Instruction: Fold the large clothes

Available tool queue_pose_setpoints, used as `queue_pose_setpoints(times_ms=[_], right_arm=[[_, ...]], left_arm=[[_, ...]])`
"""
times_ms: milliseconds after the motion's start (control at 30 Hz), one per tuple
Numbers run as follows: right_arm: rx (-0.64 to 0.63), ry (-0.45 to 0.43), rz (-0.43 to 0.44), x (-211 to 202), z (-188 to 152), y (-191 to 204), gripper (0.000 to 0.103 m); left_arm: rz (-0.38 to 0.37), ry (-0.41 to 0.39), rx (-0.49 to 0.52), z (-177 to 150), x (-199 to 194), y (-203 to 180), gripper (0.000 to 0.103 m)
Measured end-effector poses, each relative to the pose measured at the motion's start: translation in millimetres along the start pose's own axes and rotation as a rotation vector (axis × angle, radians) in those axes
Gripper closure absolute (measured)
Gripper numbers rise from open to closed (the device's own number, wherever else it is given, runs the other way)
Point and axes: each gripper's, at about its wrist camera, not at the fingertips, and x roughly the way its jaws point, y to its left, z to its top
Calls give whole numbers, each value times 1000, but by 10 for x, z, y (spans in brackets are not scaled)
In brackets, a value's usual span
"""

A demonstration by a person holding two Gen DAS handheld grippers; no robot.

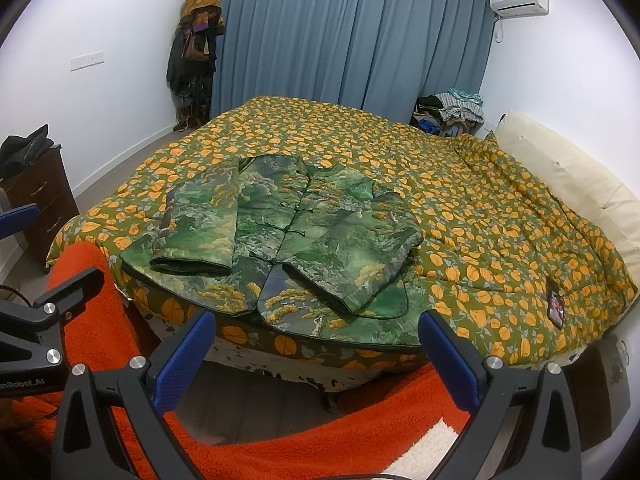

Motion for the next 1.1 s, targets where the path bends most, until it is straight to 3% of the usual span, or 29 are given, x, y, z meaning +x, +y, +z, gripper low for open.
queue_pose_setpoints(times_ms=[1100], right_arm=[[-9, 10, 20, -35, 2, -28, 0]], left_arm=[[-12, -3, 13, 10, -31, -88, 0]])
